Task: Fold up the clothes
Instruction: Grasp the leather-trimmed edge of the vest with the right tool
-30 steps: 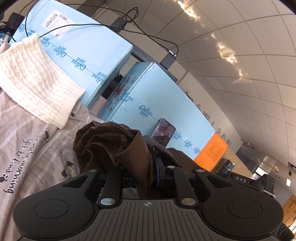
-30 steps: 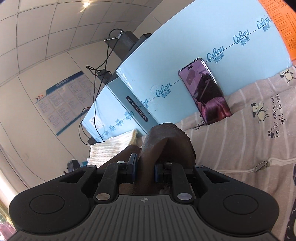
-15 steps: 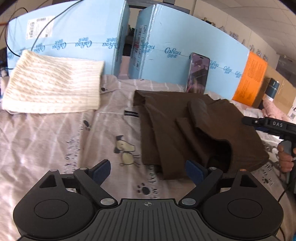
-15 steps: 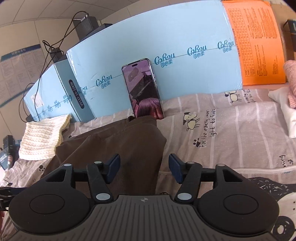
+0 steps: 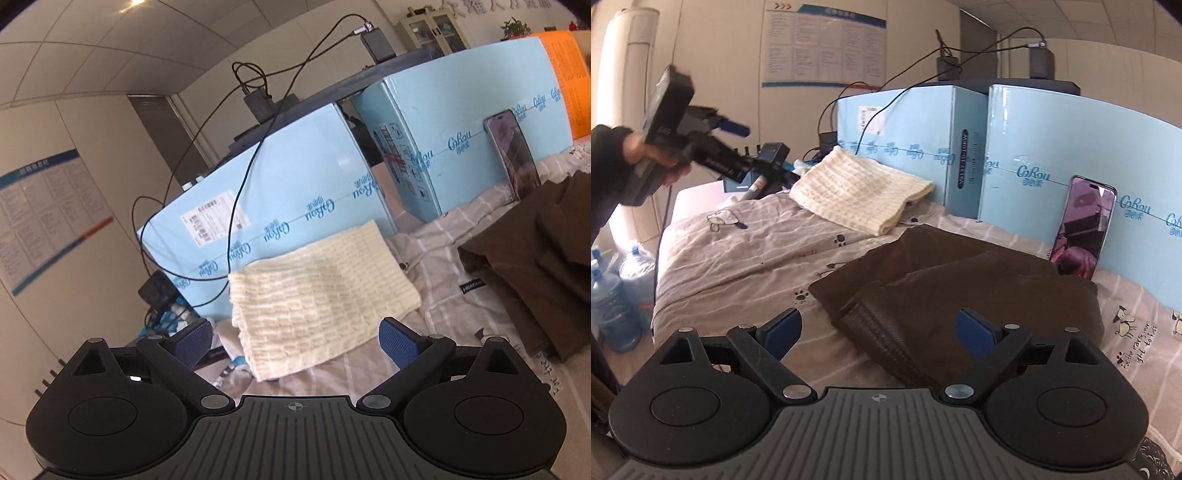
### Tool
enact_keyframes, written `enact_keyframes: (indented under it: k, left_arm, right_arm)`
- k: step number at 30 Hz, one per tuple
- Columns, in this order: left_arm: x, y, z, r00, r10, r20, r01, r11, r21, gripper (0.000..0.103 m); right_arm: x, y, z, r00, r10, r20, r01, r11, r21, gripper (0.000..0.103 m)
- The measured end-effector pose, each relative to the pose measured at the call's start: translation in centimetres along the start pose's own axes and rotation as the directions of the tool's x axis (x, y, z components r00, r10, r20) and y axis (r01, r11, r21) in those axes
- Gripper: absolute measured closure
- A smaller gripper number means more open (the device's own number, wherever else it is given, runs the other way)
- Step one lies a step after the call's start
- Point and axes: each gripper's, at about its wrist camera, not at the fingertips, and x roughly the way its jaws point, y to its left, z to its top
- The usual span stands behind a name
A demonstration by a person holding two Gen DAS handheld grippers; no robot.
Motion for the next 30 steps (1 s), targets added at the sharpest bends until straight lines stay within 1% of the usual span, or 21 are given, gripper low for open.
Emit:
enact_keyframes:
  k: [1, 2, 3, 4, 5, 6, 8, 9, 12, 14, 16, 18, 19, 20, 21, 24, 26, 29, 30]
  left_arm:
    - [0.4, -0.3, 0.3, 0.999, -0.039, 0.014, 0.039, 0.999, -0.034, 0.005]
    - [0.9, -0.6, 0.6, 0.996, -0.081, 0.028, 0.083, 0.994, -0.069, 0.004]
    - [1.8, -1.3, 0.5, 0.989, -0.146, 0.039, 0.149, 0.982, -0.112, 0.004]
    - [2.6, -2.0, 0.5, 0.976, -0.21, 0.052, 0.215, 0.964, -0.155, 0.004]
    - [3.4, -2.7, 0.4, 0.96, -0.272, 0.068, 0.28, 0.94, -0.196, 0.004]
    - [4.3, -3.5, 0.3, 0.94, -0.331, 0.084, 0.342, 0.909, -0.239, 0.004]
    - [6.8, -5.0, 0.0, 0.897, -0.429, 0.106, 0.437, 0.823, -0.364, 0.004]
    - [7.8, -5.8, 0.1, 0.885, -0.452, 0.108, 0.453, 0.787, -0.418, 0.004]
    - [10.6, -7.9, -0.3, 0.86, -0.496, 0.117, 0.454, 0.641, -0.619, 0.004]
    - [11.0, -8.3, -1.1, 0.835, -0.534, 0.133, 0.485, 0.601, -0.635, 0.004]
    - [11.4, -8.6, -1.9, 0.808, -0.569, 0.149, 0.515, 0.56, -0.649, 0.004]
    - [11.8, -9.0, -2.7, 0.78, -0.603, 0.167, 0.542, 0.518, -0.662, 0.004]
    - [12.0, -9.2, -3.1, 0.767, -0.618, 0.174, 0.553, 0.499, -0.668, 0.004]
    - [12.2, -9.2, -3.2, 0.765, -0.621, 0.171, 0.552, 0.495, -0.671, 0.004]
    - [12.5, -9.2, -3.4, 0.758, -0.63, 0.168, 0.553, 0.484, -0.678, 0.004]
    - [13.0, -9.3, -3.7, 0.731, -0.661, 0.167, 0.562, 0.444, -0.698, 0.004]
    - [13.3, -9.3, -3.9, 0.713, -0.681, 0.167, 0.57, 0.424, -0.703, 0.004]
    - [13.6, -9.7, -3.9, 0.7, -0.698, 0.153, 0.574, 0.422, -0.702, 0.004]
    - [13.6, -9.8, -3.9, 0.699, -0.7, 0.149, 0.574, 0.424, -0.701, 0.004]
  right_arm:
    - [-0.2, 0.7, 0.1, 1.0, 0.008, -0.006, -0.008, 1.0, -0.028, 0.012]
    - [-0.6, 1.0, 0.0, 1.0, -0.004, -0.007, 0.004, 0.999, -0.037, 0.012]
    - [-1.2, 1.0, -0.1, 1.0, -0.022, -0.006, 0.022, 0.999, -0.038, 0.012]
    - [-1.9, 0.7, -0.2, 0.999, -0.049, -0.006, 0.049, 0.998, -0.032, 0.012]
    - [-2.6, 0.4, -0.3, 0.997, -0.077, -0.007, 0.077, 0.997, -0.025, 0.011]
    - [-3.3, 0.1, -0.4, 0.994, -0.105, -0.008, 0.105, 0.994, -0.018, 0.01]
    - [-4.8, -0.9, -0.5, 0.982, -0.185, -0.023, 0.185, 0.983, 0.002, 0.01]
    - [-5.4, -1.2, -0.5, 0.973, -0.229, -0.035, 0.229, 0.973, 0.005, 0.01]
    - [-7.0, -1.5, -0.1, 0.932, -0.357, -0.07, 0.354, 0.934, -0.048, 0.01]
    - [-7.0, -1.4, 0.0, 0.901, -0.423, -0.096, 0.414, 0.905, -0.098, 0.007]
    - [-6.1, -1.2, -0.1, 0.895, -0.431, -0.116, 0.418, 0.9, -0.12, 0.006]
    - [-4.1, -0.9, -0.4, 0.923, -0.368, -0.117, 0.354, 0.927, -0.126, 0.006]
    - [-3.0, -0.7, -0.5, 0.937, -0.33, -0.115, 0.315, 0.94, -0.131, 0.006]
    - [-1.5, -0.6, -0.5, 0.949, -0.292, -0.118, 0.274, 0.951, -0.146, 0.006]
    - [0.1, -0.4, -0.5, 0.957, -0.263, -0.126, 0.24, 0.956, -0.168, 0.006]
    - [4.6, 0.0, -0.5, 0.963, -0.221, -0.154, 0.182, 0.955, -0.233, 0.006]
    - [6.7, -0.1, -0.3, 0.965, -0.201, -0.166, 0.159, 0.958, -0.237, 0.006]
    - [8.3, -0.2, -0.2, 0.975, -0.152, -0.16, 0.115, 0.969, -0.218, 0.007]
    - [8.5, -0.3, -0.3, 0.98, -0.13, -0.152, 0.096, 0.972, -0.212, 0.007]
